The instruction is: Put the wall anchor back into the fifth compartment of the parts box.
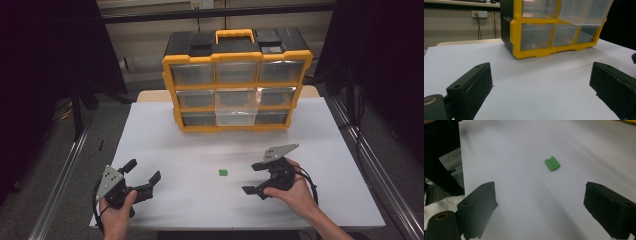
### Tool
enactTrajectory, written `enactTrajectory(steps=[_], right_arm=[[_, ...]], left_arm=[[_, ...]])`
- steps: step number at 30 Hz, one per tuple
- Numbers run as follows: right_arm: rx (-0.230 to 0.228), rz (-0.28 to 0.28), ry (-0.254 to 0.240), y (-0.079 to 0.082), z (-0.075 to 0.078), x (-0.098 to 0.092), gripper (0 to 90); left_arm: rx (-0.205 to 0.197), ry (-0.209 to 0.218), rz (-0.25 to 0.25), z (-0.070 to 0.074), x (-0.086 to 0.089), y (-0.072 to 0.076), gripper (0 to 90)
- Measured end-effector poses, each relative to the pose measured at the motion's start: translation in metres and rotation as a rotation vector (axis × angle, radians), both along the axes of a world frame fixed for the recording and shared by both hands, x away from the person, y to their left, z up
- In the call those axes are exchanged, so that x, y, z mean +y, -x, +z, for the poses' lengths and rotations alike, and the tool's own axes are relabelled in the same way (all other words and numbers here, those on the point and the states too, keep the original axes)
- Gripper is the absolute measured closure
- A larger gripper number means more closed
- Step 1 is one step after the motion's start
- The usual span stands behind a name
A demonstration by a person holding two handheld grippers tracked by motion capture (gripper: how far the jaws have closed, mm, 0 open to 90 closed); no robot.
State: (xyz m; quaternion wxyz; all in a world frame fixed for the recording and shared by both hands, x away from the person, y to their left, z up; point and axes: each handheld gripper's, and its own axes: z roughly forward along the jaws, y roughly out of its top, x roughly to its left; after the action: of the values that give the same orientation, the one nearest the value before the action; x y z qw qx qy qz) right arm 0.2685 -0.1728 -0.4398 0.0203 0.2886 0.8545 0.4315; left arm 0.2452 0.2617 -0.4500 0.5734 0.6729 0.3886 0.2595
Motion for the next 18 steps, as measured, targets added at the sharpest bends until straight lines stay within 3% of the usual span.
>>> enactTrajectory(steps=[5, 7, 8, 9, 11, 18], right_arm=[[0.003, 0.054, 0.011, -0.015, 0.007, 0.018, 14.5], [-0.001, 0.072, 0.026, -0.022, 0.01, 0.027, 14.8], [-0.001, 0.072, 0.026, -0.022, 0.01, 0.027, 14.8], [-0.003, 0.082, 0.029, -0.024, 0.01, 0.03, 15.6], [0.002, 0.098, 0.03, -0.028, 0.012, 0.036, 17.4], [0.034, 0.195, 0.109, -0.04, 0.01, 0.057, 25.0]], left_arm=[[-0.005, -0.007, -0.017, 0.0, -0.002, 0.0, 4.5], [-0.001, 0.018, -0.002, -0.001, -0.004, 0.0, 4.5], [0.0, -0.022, -0.016, 0.0, -0.001, 0.0, 4.5], [0.002, 0.003, -0.013, -0.001, -0.002, -0.001, 4.5], [0.0, -0.005, -0.007, 0.0, -0.001, 0.0, 4.5], [0.003, -0.004, -0.015, 0.001, 0.001, 0.0, 4.5]])
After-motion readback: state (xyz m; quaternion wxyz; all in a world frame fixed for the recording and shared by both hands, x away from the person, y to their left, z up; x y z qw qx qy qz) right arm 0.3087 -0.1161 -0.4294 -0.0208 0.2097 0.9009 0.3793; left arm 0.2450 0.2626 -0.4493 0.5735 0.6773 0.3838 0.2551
